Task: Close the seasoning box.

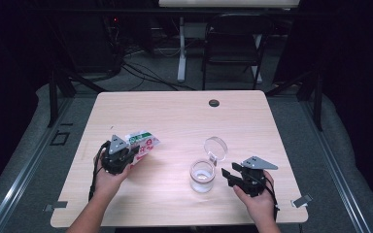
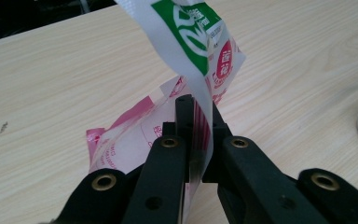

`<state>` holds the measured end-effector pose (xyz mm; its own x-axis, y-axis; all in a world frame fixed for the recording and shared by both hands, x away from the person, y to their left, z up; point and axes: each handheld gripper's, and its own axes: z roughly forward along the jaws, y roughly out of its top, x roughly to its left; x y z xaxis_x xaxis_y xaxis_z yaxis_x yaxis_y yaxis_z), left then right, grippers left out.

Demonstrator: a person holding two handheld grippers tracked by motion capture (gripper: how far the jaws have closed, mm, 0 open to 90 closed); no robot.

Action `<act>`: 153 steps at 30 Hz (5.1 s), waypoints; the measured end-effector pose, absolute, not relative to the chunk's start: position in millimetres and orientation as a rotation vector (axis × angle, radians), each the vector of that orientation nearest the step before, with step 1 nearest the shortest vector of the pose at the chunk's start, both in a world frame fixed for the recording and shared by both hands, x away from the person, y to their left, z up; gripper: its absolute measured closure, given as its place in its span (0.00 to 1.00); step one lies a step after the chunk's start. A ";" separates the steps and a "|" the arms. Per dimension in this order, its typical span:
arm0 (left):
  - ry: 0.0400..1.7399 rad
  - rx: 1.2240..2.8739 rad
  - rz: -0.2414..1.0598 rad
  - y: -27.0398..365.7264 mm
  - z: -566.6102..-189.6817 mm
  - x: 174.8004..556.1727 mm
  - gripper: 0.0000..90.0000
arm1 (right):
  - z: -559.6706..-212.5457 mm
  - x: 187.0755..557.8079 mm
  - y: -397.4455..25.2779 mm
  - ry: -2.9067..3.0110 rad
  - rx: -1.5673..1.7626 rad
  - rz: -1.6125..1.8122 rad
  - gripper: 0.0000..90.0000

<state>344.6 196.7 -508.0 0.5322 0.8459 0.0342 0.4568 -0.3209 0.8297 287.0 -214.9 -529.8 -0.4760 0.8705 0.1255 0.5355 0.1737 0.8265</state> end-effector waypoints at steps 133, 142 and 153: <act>0.694 1.896 0.310 139.5 -489.5 279.8 0.98 | -450.1 258.8 -213.3 2.088 1.098 1.359 0.83; 0.706 1.909 0.321 136.9 -492.2 279.3 0.97 | -457.4 273.5 -167.5 2.213 0.986 1.388 0.78; 0.727 1.910 0.324 141.3 -496.9 274.1 0.95 | -474.8 297.2 -114.9 2.386 0.853 1.301 0.63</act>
